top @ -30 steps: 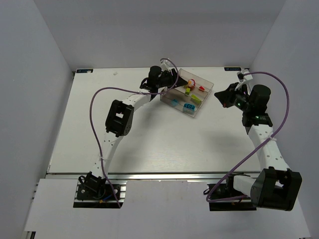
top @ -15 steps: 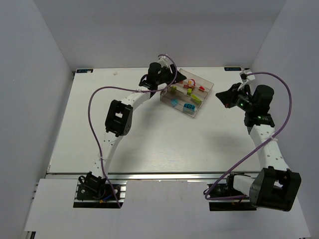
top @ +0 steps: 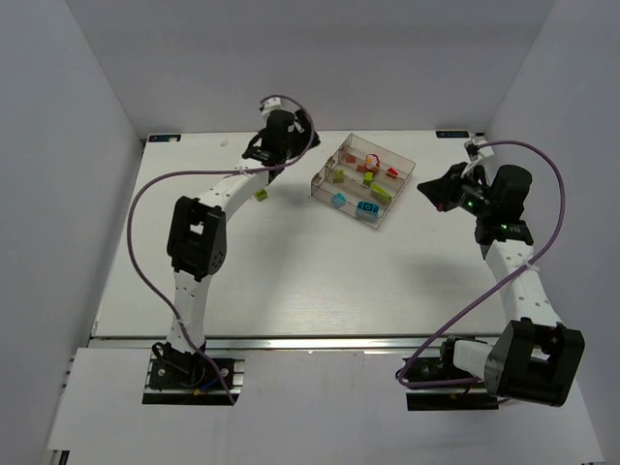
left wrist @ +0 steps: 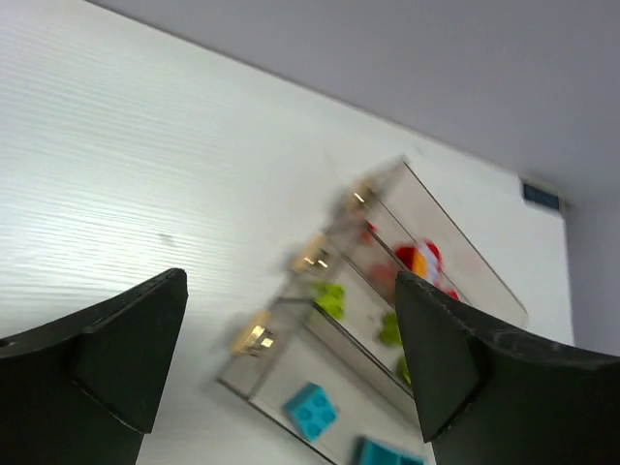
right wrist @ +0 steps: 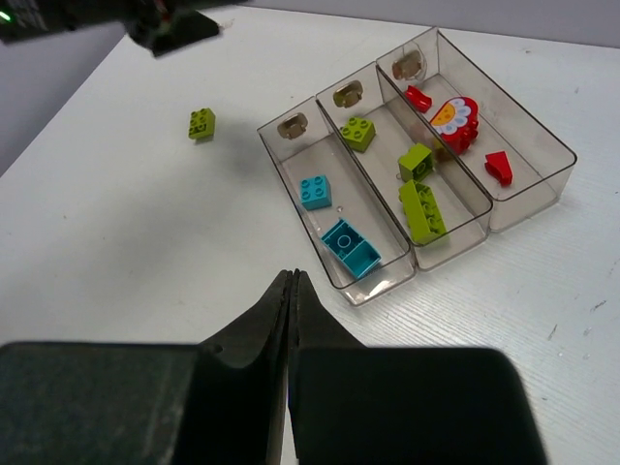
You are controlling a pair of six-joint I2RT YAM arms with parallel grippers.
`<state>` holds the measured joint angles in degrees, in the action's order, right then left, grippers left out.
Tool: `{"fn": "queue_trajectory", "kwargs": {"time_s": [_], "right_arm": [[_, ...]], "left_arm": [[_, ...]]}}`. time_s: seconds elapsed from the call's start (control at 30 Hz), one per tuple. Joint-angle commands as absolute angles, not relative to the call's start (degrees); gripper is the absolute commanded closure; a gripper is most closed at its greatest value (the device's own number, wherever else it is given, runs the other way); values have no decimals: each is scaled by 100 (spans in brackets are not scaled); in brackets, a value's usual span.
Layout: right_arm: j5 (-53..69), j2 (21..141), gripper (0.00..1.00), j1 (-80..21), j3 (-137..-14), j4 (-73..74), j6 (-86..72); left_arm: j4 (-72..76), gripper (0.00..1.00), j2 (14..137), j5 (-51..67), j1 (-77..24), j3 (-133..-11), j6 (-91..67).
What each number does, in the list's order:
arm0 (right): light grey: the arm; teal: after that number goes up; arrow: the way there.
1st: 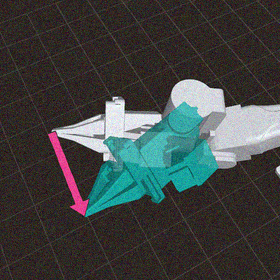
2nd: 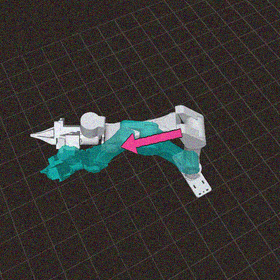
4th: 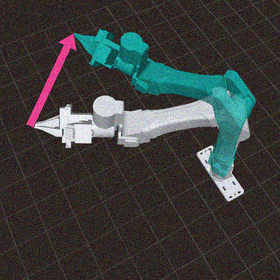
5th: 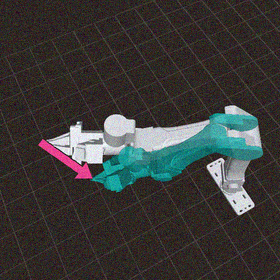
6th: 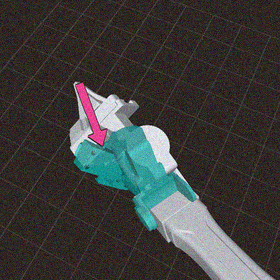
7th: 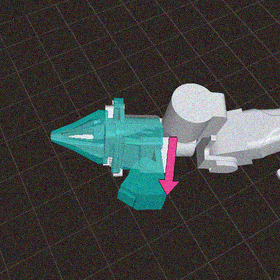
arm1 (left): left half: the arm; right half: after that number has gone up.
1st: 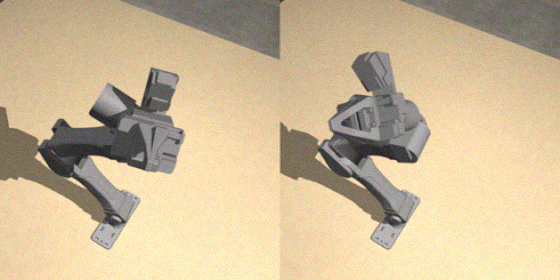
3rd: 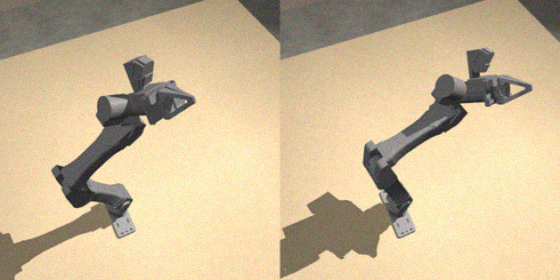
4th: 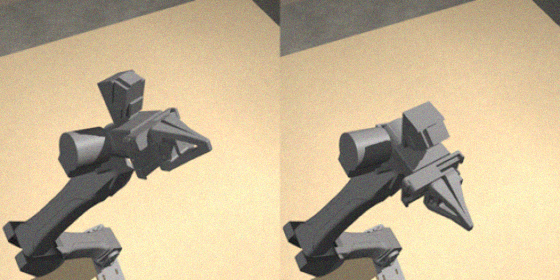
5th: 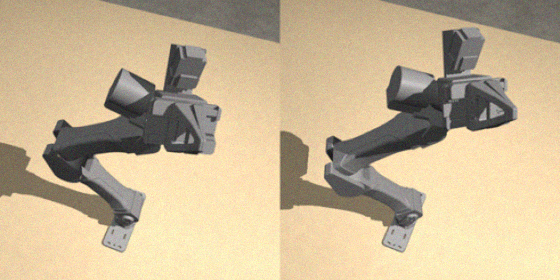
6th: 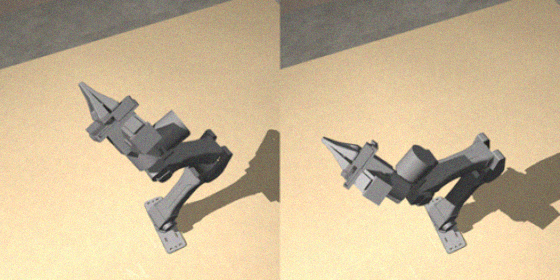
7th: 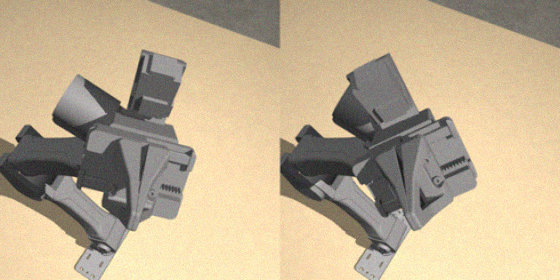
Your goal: Sort the legos into containers by color
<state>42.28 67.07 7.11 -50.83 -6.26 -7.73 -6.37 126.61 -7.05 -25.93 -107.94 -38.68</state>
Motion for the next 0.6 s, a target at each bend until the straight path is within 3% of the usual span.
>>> {"fn": "queue_trajectory", "kwargs": {"time_s": [0.0,0.17,0.23,0.37,0.57], "right_arm": [[4377,6785,100,738,-5133,-800,-747],[4289,6803,100,738,-5133,-800,-764],[4237,6811,100,747,-5133,-791,-765],[4228,6838,100,747,-5133,-791,-765],[4219,6908,100,738,-5133,-782,-765]], "left_arm": [[-1985,2,11988,-2863,-2479,-10696,-3877],[-3194,2,12320,-3277,-2198,-10976,-3885],[-4238,5,12924,-3471,-2145,-12157,-4173],[-5607,9,13701,-3472,-1961,-13341,-4473],[-5475,6,13447,-3340,-1855,-12568,-4570]]}}
